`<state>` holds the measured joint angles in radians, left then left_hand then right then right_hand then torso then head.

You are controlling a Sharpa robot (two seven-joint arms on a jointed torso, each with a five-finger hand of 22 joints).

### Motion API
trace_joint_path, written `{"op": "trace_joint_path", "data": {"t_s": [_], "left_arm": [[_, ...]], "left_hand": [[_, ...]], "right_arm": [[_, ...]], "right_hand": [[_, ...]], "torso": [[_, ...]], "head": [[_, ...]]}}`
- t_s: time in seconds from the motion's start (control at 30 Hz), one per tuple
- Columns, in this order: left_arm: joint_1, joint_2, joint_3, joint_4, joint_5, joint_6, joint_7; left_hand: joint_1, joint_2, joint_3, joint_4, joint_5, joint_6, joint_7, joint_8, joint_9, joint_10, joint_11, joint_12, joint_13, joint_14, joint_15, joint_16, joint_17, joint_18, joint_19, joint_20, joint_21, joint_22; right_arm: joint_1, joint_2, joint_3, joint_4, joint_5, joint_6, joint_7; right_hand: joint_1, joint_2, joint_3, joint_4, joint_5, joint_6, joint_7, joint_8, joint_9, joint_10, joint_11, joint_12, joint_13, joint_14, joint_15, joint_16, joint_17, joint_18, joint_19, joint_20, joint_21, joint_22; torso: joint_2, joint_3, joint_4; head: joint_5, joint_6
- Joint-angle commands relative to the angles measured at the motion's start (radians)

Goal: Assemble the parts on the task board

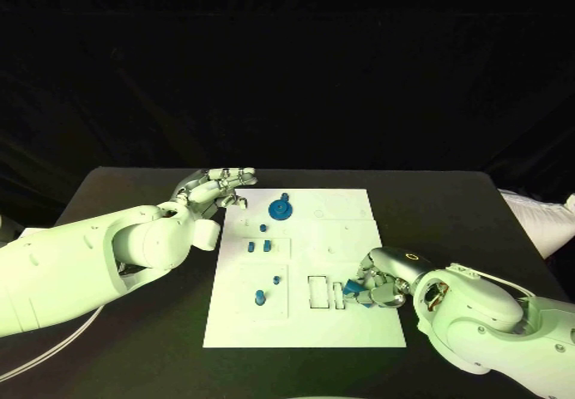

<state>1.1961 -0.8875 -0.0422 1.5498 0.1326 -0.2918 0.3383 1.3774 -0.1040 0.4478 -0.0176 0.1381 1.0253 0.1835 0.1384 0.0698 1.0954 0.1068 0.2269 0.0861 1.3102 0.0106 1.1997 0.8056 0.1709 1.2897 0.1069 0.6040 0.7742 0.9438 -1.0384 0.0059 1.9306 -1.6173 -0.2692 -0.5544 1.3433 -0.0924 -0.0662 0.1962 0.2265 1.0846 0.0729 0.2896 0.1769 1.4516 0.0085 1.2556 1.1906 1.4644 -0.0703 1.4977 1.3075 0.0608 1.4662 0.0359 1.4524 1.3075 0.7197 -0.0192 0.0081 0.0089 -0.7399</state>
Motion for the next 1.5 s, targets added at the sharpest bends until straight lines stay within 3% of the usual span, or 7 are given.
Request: {"op": "trace_joint_path", "data": {"t_s": [0.03, 0.33, 0.5, 0.9, 1.13, 1.4, 1.5], "left_arm": [[0.0, 0.001, 0.0, 0.003, -0.004, 0.024, 0.0], [0.0, 0.001, 0.0, 0.003, -0.004, 0.024, 0.0], [-0.001, 0.002, 0.0, 0.003, -0.004, 0.024, 0.001], [-0.001, 0.002, 0.0, 0.005, -0.004, 0.025, 0.001], [-0.001, 0.002, 0.0, 0.008, -0.004, 0.026, 0.001], [-0.001, 0.002, 0.0, 0.009, -0.004, 0.026, 0.001], [-0.001, 0.001, 0.0, 0.009, -0.004, 0.026, 0.0]], "left_hand": [[-0.004, -0.006, -0.002, -0.003, 0.002, -0.008, -0.001, 0.007, 0.0, -0.006, 0.0, 0.004, -0.001, -0.003, 0.006, 0.002, -0.001, 0.01, -0.003, 0.004, -0.006, -0.001], [-0.004, -0.007, -0.002, -0.003, 0.002, -0.008, -0.001, 0.007, 0.0, -0.007, 0.0, 0.005, -0.001, -0.003, 0.006, 0.001, -0.002, 0.01, -0.003, 0.004, -0.006, -0.001], [-0.004, -0.007, -0.002, -0.003, 0.002, -0.008, -0.001, 0.007, 0.0, -0.007, 0.0, 0.005, -0.001, -0.003, 0.006, 0.001, -0.002, 0.01, -0.003, 0.004, -0.006, -0.001], [-0.004, -0.006, -0.002, -0.004, 0.003, -0.009, -0.001, 0.008, 0.0, -0.008, 0.0, 0.006, -0.001, -0.004, 0.006, 0.002, -0.002, 0.01, -0.003, 0.004, -0.006, -0.002], [-0.004, -0.006, -0.002, -0.004, 0.003, -0.009, -0.001, 0.008, 0.0, -0.008, 0.0, 0.006, -0.001, -0.004, 0.006, 0.002, -0.002, 0.01, -0.003, 0.004, -0.006, -0.002], [-0.004, -0.006, -0.002, -0.004, 0.003, -0.009, -0.001, 0.008, 0.0, -0.008, 0.0, 0.006, -0.001, -0.004, 0.006, 0.002, -0.002, 0.01, -0.003, 0.004, -0.006, -0.002], [-0.004, -0.006, -0.002, -0.004, 0.003, -0.009, -0.001, 0.008, 0.0, -0.008, 0.0, 0.006, -0.001, -0.004, 0.006, 0.002, -0.002, 0.01, -0.003, 0.004, -0.006, -0.002]], "right_arm": [[-0.013, -0.003, -0.011, -0.002, -0.012, 0.012, -0.024], [-0.004, -0.026, -0.003, 0.039, 0.063, -0.147, -0.013], [0.007, -0.031, 0.001, 0.06, 0.107, -0.181, -0.007], [0.01, 0.031, 0.002, 0.05, 0.192, -0.119, -0.019], [0.007, 0.074, 0.001, 0.026, 0.201, -0.073, -0.037], [0.007, 0.098, 0.001, 0.005, 0.189, -0.029, -0.045], [0.006, 0.102, 0.001, 0.001, 0.183, -0.018, -0.046]], "right_hand": [[0.094, 0.09, 0.031, -0.018, 0.0, 0.027, -0.017, 0.013, 0.01, 0.027, -0.029, 0.09, 0.188, 0.08, -0.015, 0.008, 0.115, -0.021, 0.038, -0.012, 0.005, 0.098], [0.048, 0.1, 0.049, 0.016, 0.043, 0.037, -0.025, 0.013, 0.022, 0.034, -0.038, 0.093, 0.196, 0.081, -0.023, 0.01, 0.122, -0.022, 0.041, -0.022, 0.008, 0.103], [0.021, 0.1, 0.058, 0.04, 0.072, 0.039, -0.026, 0.011, 0.029, 0.037, -0.039, 0.094, 0.202, 0.082, -0.025, 0.012, 0.126, -0.023, 0.042, -0.024, 0.01, 0.107], [-0.024, 0.1, 0.07, 0.08, 0.096, 0.054, -0.031, 0.015, 0.043, 0.043, -0.043, 0.093, 0.206, 0.084, -0.028, 0.016, 0.133, -0.025, 0.046, -0.027, 0.015, 0.115], [-0.096, 0.108, 0.055, 0.093, 0.162, 0.074, -0.039, 0.024, 0.063, 0.046, -0.05, 0.072, 0.195, 0.084, -0.034, 0.016, 0.134, -0.025, 0.047, -0.032, 0.017, 0.118], [-0.154, 0.128, 0.039, 0.094, 0.156, 0.086, -0.045, 0.029, 0.079, 0.053, -0.054, 0.071, 0.197, 0.084, -0.037, 0.017, 0.138, -0.026, 0.049, -0.035, 0.019, 0.122], [-0.18, 0.131, 0.023, 0.093, 0.118, 0.102, -0.051, 0.038, 0.09, 0.062, -0.059, 0.098, 0.22, 0.084, -0.041, 0.016, 0.136, -0.026, 0.049, -0.037, 0.019, 0.122]], "torso": [[-0.001, -0.0001, 0.0018], [-0.001, -0.0007, 0.0048], [0.0, -0.001, 0.0061], [0.001, -0.0012, 0.008], [0.001, -0.0019, 0.0092], [0.0, -0.0013, 0.0099], [0.0, -0.0011, 0.0099]], "head": [[-0.002, 0.001], [-0.007, 0.004], [-0.009, 0.006], [-0.008, 0.003], [-0.006, 0.0], [-0.004, -0.002], [-0.003, -0.002]]}}
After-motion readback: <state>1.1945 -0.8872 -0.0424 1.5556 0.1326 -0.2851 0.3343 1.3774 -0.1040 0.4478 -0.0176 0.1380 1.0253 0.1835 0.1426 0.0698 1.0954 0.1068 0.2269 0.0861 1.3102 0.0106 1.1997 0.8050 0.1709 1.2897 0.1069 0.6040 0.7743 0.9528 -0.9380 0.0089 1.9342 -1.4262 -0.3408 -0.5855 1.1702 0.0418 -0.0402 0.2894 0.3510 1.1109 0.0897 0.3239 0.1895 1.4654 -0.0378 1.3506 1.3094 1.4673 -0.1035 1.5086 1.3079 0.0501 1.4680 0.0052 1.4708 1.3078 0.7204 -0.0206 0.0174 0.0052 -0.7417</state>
